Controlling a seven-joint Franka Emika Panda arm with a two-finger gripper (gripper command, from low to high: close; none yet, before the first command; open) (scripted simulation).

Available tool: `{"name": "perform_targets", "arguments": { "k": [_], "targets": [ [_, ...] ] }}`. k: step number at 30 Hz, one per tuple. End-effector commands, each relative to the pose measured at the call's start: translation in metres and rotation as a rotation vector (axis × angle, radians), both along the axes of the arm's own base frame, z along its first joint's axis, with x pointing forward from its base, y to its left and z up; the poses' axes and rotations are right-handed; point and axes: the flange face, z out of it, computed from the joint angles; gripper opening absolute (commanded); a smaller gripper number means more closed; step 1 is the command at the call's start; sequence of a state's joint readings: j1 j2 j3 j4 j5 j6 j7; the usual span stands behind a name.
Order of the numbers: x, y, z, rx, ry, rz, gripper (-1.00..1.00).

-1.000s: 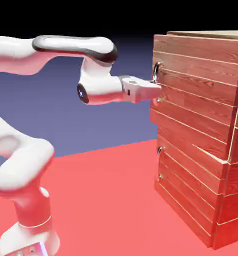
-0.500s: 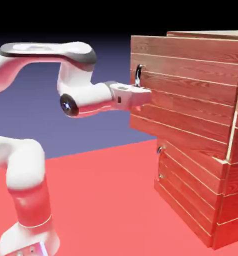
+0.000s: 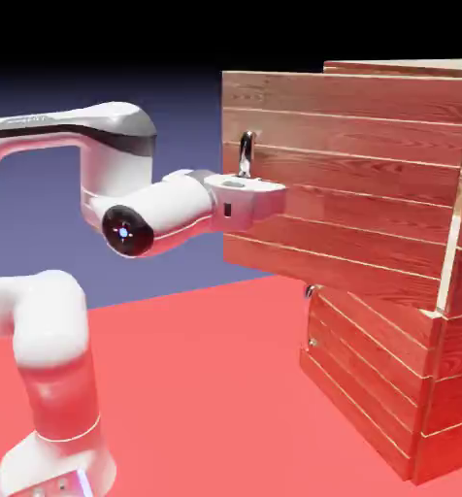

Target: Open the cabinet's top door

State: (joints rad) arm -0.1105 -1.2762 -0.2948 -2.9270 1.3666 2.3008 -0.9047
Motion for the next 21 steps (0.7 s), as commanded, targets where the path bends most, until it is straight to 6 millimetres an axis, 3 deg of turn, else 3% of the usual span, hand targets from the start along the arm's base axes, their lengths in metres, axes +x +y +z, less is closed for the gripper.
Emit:
{"name": "perform_targets", "arguments": {
  "k": [1,10,21],
  "targets": [
    [-0.003,-0.007,0.0,0.001,0.0,0.02,-1.0],
    [-0.029,-0.075,0.0,0.001,0.0,0.227,-1.0],
    [-0.039,-0.18,0.0,0.001,0.0,0.529,-1.0]
  ]
}}
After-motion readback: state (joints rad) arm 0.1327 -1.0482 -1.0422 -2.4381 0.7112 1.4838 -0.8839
